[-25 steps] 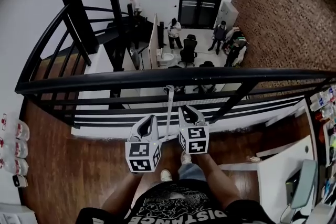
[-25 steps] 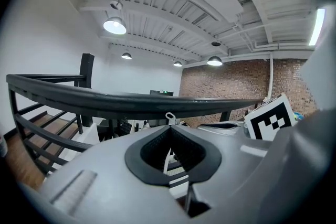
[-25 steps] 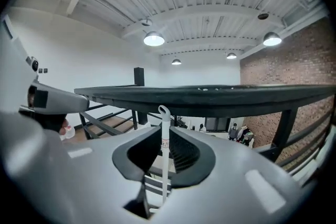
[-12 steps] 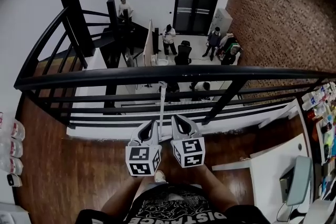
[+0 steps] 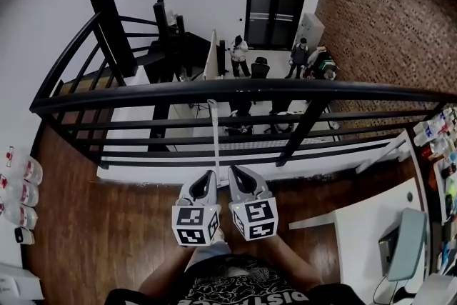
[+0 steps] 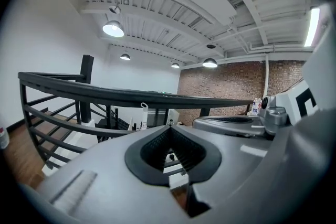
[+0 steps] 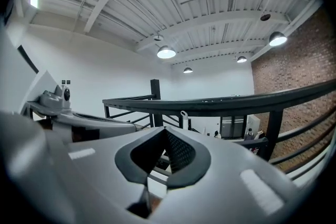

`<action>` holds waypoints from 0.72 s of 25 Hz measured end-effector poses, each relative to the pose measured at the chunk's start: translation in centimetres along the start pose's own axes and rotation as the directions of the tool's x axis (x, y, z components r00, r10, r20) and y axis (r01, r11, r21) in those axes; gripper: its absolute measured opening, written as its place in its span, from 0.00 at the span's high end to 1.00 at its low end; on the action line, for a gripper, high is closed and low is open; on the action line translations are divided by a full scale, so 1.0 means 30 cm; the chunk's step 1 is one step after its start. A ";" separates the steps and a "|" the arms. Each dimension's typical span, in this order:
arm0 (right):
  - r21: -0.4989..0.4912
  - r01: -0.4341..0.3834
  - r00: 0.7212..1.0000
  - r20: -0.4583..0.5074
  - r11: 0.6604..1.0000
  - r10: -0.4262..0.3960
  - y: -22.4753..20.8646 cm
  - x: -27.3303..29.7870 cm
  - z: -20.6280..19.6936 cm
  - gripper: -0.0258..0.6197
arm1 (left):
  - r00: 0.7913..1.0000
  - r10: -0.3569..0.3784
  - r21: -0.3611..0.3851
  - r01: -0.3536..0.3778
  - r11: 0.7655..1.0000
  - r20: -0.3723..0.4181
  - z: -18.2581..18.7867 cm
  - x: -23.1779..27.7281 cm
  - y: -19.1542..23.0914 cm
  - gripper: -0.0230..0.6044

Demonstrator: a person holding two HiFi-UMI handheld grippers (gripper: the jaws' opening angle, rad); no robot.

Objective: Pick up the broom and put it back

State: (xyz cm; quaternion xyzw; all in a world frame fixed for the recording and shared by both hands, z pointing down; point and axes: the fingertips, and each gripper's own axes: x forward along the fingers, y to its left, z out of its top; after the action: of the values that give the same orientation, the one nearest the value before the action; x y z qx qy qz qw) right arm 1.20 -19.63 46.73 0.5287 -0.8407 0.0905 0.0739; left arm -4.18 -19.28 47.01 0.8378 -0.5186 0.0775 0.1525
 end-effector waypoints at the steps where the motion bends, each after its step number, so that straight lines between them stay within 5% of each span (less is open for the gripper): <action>1: 0.000 -0.007 1.000 0.003 1.000 0.007 0.004 -0.023 -0.005 0.96 | 1.000 0.007 0.000 -0.007 1.000 0.000 -0.009 -0.018 -0.015 0.96; 18: 0.013 -0.068 0.997 0.019 0.998 0.068 0.025 -0.291 -0.057 0.96 | 1.000 0.029 -0.010 -0.029 1.000 -0.010 -0.106 -0.195 -0.234 0.96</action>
State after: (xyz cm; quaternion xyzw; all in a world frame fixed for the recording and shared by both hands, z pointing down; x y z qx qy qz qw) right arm 4.33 -11.28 46.42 0.5010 -0.8583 0.0935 0.0593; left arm -0.45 -10.34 47.07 0.8289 -0.5305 0.0811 0.1580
